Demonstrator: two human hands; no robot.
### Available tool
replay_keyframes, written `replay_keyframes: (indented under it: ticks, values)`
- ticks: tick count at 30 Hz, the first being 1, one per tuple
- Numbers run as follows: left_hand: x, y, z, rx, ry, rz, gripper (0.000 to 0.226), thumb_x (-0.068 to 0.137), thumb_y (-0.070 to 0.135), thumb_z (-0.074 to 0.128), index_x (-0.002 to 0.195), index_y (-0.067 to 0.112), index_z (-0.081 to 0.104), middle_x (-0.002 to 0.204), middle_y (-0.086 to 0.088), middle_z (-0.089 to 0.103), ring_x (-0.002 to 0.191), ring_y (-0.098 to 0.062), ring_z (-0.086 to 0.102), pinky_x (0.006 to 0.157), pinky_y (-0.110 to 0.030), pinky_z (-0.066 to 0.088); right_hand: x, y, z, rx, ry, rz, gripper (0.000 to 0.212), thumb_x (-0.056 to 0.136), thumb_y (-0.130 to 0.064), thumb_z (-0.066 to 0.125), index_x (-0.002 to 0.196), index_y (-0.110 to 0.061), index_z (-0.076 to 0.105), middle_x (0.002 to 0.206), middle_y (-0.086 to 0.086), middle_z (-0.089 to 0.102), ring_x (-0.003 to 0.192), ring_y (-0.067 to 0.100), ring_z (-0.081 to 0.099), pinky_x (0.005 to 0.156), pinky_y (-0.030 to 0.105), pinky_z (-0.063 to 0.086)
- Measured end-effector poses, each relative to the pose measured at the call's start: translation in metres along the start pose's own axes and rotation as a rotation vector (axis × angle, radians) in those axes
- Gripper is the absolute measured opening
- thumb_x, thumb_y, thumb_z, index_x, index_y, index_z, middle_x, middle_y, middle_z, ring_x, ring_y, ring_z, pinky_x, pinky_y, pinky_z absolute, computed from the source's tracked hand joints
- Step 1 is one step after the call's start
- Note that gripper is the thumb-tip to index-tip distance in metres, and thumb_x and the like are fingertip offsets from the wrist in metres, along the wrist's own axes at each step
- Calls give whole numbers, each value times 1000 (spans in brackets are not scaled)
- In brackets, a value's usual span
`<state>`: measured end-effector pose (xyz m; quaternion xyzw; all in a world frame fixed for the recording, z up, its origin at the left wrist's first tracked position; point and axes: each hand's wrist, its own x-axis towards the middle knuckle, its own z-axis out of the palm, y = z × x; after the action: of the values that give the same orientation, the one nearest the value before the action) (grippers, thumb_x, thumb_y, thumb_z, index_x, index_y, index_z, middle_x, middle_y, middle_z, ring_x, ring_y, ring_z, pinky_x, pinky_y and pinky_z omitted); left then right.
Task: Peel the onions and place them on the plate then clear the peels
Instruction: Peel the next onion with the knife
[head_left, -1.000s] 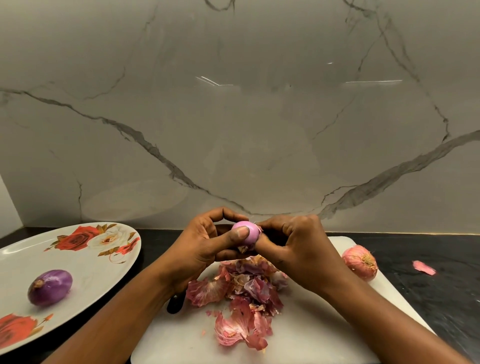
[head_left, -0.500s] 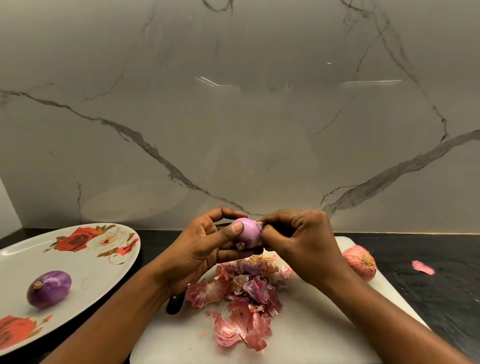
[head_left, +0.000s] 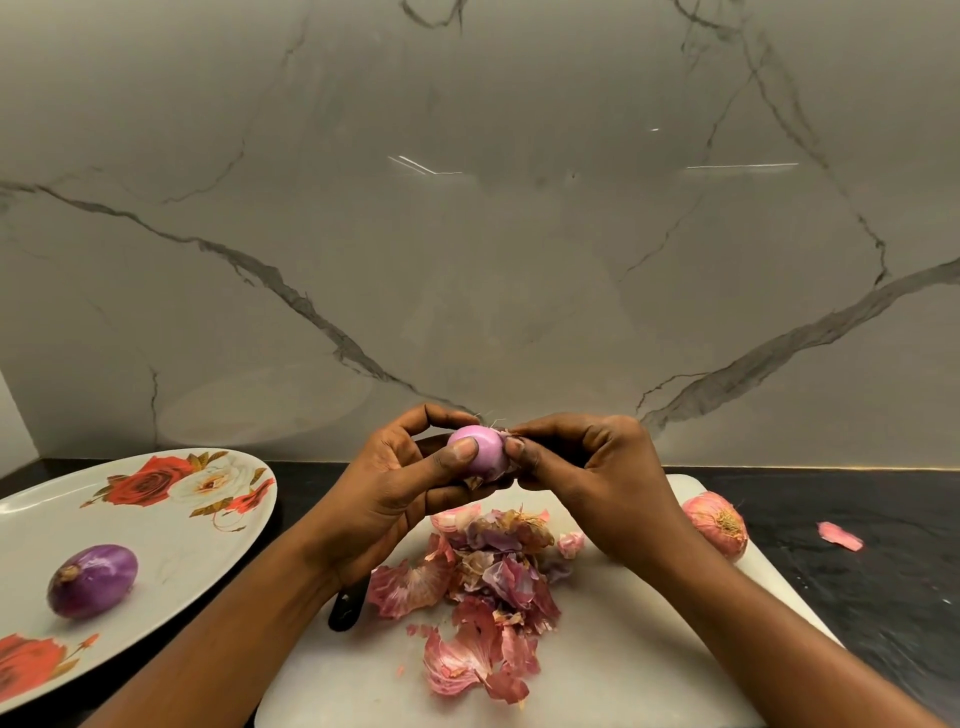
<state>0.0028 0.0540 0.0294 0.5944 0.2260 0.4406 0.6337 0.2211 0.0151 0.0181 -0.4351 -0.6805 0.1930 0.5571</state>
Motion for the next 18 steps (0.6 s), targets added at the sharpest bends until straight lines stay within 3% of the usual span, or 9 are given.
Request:
replay_keyframes:
  ticks: [4,9,13,18]
  values:
    - [0,-1,-1,18,-22,-3,72,66,38,99,123,10,64,125,-24,72,112,-49,71,88,-39,65,-3,-1,4,-138,24,-45,18,98,-15,74,115,-16,80,94,-8,78,86,6,75,75,22,63]
    - [0,-1,-1,-10,-59,-13,63,72,33,96,123,11,66,127,-25,70,113,-52,70,88,-38,65,-1,-2,2,-63,66,18,17,99,-11,71,112,-18,79,97,-6,78,90,8,76,76,25,65]
    - [2,-3,-2,-76,-52,-10,48,86,18,76,130,5,60,129,-25,69,115,-50,70,93,-45,63,1,-5,1,22,57,50,25,100,-10,69,100,-34,73,95,-5,78,88,12,78,77,29,66]
    - [4,-4,-3,-85,-21,-29,47,87,23,75,131,7,65,131,-24,68,117,-48,69,96,-45,62,1,-5,3,21,56,55,23,101,-12,67,101,-35,72,96,-3,78,89,14,78,77,30,66]
